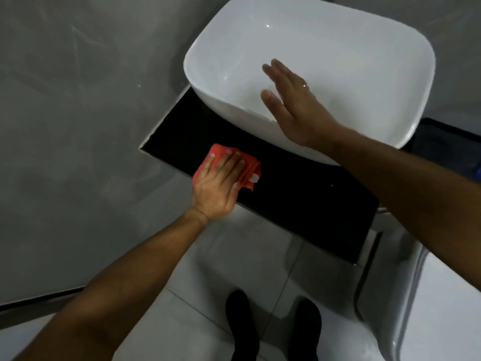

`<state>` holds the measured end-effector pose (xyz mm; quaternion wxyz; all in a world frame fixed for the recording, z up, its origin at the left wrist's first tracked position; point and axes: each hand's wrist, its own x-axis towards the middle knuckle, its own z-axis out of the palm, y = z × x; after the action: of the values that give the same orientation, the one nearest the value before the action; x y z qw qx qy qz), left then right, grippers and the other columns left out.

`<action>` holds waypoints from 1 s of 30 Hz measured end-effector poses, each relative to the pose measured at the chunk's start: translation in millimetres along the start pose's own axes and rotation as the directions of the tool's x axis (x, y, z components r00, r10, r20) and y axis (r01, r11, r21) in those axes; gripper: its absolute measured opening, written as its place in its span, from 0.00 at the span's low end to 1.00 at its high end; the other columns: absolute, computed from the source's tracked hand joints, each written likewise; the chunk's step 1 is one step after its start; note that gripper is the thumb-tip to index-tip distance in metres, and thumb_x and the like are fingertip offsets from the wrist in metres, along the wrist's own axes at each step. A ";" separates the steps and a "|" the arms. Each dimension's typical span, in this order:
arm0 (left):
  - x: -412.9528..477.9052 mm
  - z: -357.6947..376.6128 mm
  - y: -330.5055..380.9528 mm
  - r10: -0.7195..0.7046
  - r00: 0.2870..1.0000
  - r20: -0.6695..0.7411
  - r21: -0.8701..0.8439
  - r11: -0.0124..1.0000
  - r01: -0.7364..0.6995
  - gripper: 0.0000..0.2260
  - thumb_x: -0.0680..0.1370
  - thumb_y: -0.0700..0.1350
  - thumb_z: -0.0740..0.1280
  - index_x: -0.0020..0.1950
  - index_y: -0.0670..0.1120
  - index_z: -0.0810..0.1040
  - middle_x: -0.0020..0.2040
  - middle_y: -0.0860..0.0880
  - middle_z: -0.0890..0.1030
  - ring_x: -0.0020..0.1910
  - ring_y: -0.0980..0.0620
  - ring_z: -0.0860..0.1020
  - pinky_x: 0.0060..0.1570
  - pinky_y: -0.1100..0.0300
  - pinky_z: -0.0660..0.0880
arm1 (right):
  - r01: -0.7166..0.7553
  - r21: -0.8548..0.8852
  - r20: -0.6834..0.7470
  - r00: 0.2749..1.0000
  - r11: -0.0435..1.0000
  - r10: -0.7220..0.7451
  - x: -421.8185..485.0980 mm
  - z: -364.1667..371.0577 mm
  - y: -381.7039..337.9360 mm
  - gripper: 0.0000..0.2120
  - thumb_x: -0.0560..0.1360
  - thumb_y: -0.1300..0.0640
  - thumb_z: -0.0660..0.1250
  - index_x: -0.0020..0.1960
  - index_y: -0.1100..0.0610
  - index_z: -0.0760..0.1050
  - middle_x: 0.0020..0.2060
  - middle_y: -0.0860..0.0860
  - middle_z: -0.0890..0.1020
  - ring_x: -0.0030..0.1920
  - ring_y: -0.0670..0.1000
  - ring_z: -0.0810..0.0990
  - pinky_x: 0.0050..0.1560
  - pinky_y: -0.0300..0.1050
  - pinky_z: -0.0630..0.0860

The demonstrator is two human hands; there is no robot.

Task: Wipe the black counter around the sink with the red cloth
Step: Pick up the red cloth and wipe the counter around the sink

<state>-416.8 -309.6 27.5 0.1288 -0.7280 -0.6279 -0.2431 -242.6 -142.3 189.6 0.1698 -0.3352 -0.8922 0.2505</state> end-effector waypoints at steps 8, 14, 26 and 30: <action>3.4 9.6 121.6 0.015 0.991 0.137 -0.037 0.999 -0.010 0.21 0.83 0.49 0.54 0.69 0.41 0.77 0.71 0.41 0.77 0.73 0.41 0.71 0.74 0.39 0.62 | 0.003 -0.169 -0.103 0.994 0.986 -0.020 -65.1 -50.2 57.4 0.22 0.85 0.54 0.55 0.77 0.62 0.62 0.77 0.62 0.62 0.77 0.60 0.60 0.75 0.52 0.57; 6.0 14.5 204.5 0.012 0.969 0.248 0.015 1.000 -0.017 0.23 0.83 0.51 0.55 0.73 0.42 0.73 0.73 0.42 0.74 0.75 0.43 0.69 0.75 0.41 0.62 | -0.047 -0.191 -0.156 0.988 0.980 0.017 -105.0 -72.7 88.9 0.23 0.83 0.60 0.60 0.74 0.68 0.63 0.75 0.68 0.63 0.76 0.66 0.60 0.77 0.58 0.56; 14.9 7.8 262.8 -0.160 0.937 0.311 -0.490 0.817 0.302 0.21 0.85 0.48 0.54 0.78 0.48 0.64 0.78 0.50 0.68 0.78 0.54 0.63 0.77 0.45 0.59 | -0.251 -0.025 -0.541 0.817 0.968 0.198 -250.7 -4.0 101.9 0.09 0.81 0.59 0.59 0.56 0.62 0.74 0.52 0.59 0.77 0.53 0.60 0.73 0.54 0.61 0.71; 48.0 -31.2 217.5 -0.341 0.924 0.175 -0.691 0.625 0.362 0.18 0.81 0.33 0.57 0.71 0.38 0.72 0.70 0.40 0.74 0.70 0.43 0.72 0.70 0.40 0.68 | -0.256 -0.210 -0.353 0.920 0.944 0.171 -287.0 59.5 70.9 0.25 0.80 0.42 0.59 0.68 0.58 0.74 0.71 0.61 0.73 0.72 0.65 0.68 0.71 0.67 0.62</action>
<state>-205.9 -322.9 104.4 -0.2210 -0.5869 -0.6157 -0.4771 -28.3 -312.2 62.6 0.2441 -0.4872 -0.8333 0.0927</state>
